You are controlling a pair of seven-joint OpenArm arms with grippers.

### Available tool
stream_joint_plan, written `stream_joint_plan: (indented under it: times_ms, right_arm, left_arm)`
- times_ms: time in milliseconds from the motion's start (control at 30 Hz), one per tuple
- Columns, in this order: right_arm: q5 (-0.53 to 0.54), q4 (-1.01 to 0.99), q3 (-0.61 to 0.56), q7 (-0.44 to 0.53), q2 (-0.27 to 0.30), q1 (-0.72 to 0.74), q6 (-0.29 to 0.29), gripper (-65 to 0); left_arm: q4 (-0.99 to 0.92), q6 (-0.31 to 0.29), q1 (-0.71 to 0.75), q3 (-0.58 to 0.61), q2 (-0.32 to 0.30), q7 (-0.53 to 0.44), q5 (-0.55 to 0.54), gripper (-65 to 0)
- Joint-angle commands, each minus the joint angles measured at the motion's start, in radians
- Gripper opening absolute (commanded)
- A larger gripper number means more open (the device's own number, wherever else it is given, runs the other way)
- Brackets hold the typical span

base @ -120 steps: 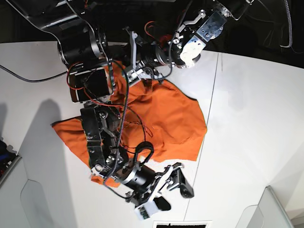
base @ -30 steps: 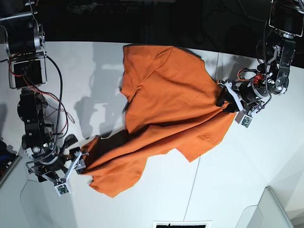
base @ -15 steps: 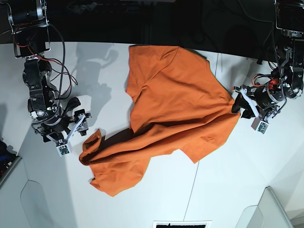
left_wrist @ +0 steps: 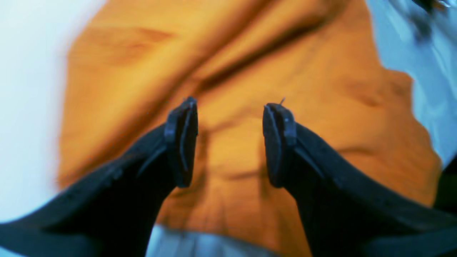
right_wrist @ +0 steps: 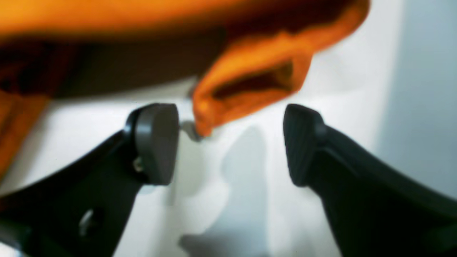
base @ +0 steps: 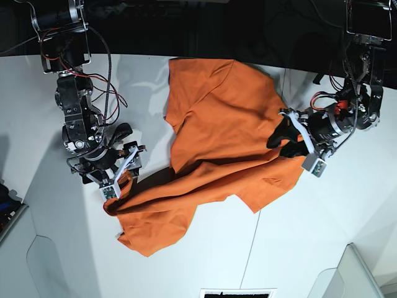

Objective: Layout the t-shirt on the table in an organized manner, then fold the t-shirt properly
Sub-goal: 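Regrasp the hem with the right gripper and pull it away from the left gripper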

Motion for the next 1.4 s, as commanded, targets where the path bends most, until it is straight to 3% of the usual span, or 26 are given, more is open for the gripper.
stream_joint_plan:
  times_ms: [0, 233, 300, 400, 533, 633, 767, 1100, 1267, 1367]
  right_arm:
    - [-0.008, -0.012, 0.006, 0.022, 0.007, 0.035, -0.013, -24.9]
    - [-0.006, -0.148, 0.006, 0.029, -0.015, 0.11, -0.01, -35.0]
    - [-0.023, -0.149, 0.006, 0.044, -0.015, 0.116, -0.01, -44.7]
    - [-0.096, -0.149, 0.006, 0.077, -0.014, 0.115, -0.011, -65.0]
    - [-0.19, -0.145, 0.006, 0.062, -0.002, 0.106, -0.011, -65.0]
    - [-0.202, -0.127, 0.006, -0.005, 0.017, 0.097, -0.016, -65.0]
    - [-0.206, 0.014, 0.006, -0.032, 0.078, 0.001, -0.022, -65.0]
    - [-0.207, 0.513, 0.044, -0.13, 0.288, -0.378, -0.074, -65.0]
    - [-0.195, 0.687, 0.163, -0.15, 0.304, -0.491, -0.074, -65.0]
    - [-0.114, 0.742, 0.233, -0.117, 0.304, -0.478, -0.064, -65.0]
  left_arm:
    - [0.016, -0.008, -0.014, 0.022, 0.0, -0.018, 0.007, -33.0]
    - [0.014, -0.007, -0.013, 0.198, 0.061, -0.056, 0.124, -33.0]
    - [0.007, -0.007, -0.014, 0.222, 0.072, -0.056, 0.14, -33.0]
    - [-0.011, -0.007, -0.014, 0.231, 0.08, -0.058, 0.17, -33.0]
    - [-0.047, -0.007, -0.013, 0.231, 0.08, -0.057, 0.183, -33.0]
    - [-0.054, -0.012, -0.006, 0.231, 0.074, -0.028, 0.182, -33.0]
    - [-0.052, -0.126, 0.034, 0.231, 0.032, -0.029, 0.143, -33.0]
    - [-0.052, -0.126, 0.072, 0.229, -0.08, -0.088, 0.131, -33.0]
    - [-0.052, -0.123, 0.06, 0.228, -0.101, -0.089, 0.138, -33.0]
    - [-0.052, -0.123, 0.061, 0.227, -0.108, -0.089, 0.138, -33.0]
